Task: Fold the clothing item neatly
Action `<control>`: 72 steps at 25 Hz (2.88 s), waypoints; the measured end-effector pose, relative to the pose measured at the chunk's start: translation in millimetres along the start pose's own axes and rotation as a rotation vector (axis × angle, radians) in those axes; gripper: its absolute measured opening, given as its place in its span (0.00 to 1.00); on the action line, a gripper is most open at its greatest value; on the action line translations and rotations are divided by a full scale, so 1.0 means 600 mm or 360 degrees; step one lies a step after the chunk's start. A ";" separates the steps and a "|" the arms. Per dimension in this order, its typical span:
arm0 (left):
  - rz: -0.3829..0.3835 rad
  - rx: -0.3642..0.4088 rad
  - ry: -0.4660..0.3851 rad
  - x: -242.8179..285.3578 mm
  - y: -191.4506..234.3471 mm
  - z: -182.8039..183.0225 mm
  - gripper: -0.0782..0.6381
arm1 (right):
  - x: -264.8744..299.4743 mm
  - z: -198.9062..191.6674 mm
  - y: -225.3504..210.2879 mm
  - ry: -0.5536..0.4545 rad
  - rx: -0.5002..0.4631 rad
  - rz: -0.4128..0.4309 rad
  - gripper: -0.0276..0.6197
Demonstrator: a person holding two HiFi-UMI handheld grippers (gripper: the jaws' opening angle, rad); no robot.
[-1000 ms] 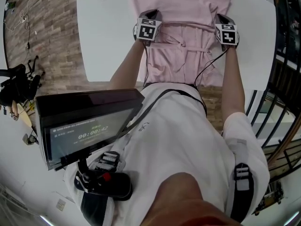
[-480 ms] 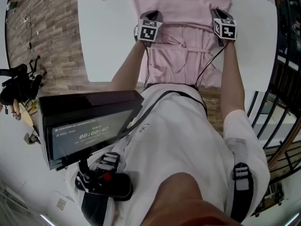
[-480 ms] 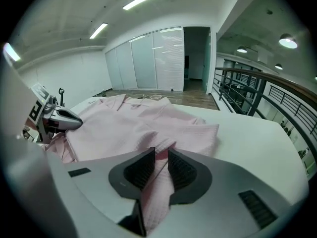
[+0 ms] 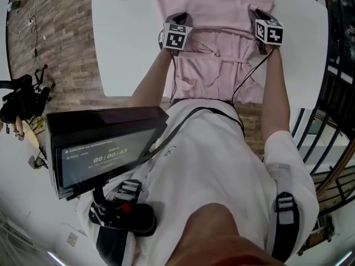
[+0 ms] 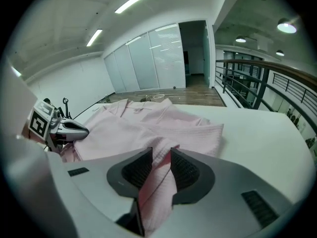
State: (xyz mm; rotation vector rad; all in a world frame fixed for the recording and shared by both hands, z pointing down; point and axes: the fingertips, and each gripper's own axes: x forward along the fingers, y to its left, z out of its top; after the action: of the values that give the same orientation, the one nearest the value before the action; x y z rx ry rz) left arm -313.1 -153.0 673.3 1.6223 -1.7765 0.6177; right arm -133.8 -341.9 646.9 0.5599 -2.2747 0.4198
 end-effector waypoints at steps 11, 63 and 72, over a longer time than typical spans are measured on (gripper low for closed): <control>-0.0001 0.0004 -0.0007 -0.001 -0.002 -0.003 0.13 | -0.002 0.002 -0.024 0.0024 -0.0136 -0.0099 0.06; 0.0042 -0.0100 -0.0010 -0.020 0.109 0.017 0.13 | 0.008 0.025 0.123 -0.0028 -0.0371 0.0352 0.05; -0.0259 -0.0001 -0.0187 -0.037 0.073 0.164 0.11 | -0.004 0.149 0.111 -0.0285 -0.0453 0.0323 0.05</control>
State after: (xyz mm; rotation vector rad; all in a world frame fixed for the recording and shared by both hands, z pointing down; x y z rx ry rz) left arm -370.3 -203.0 593.7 1.8141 -1.7040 0.4545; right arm -218.9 -325.1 576.6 0.2304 -2.5175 0.1414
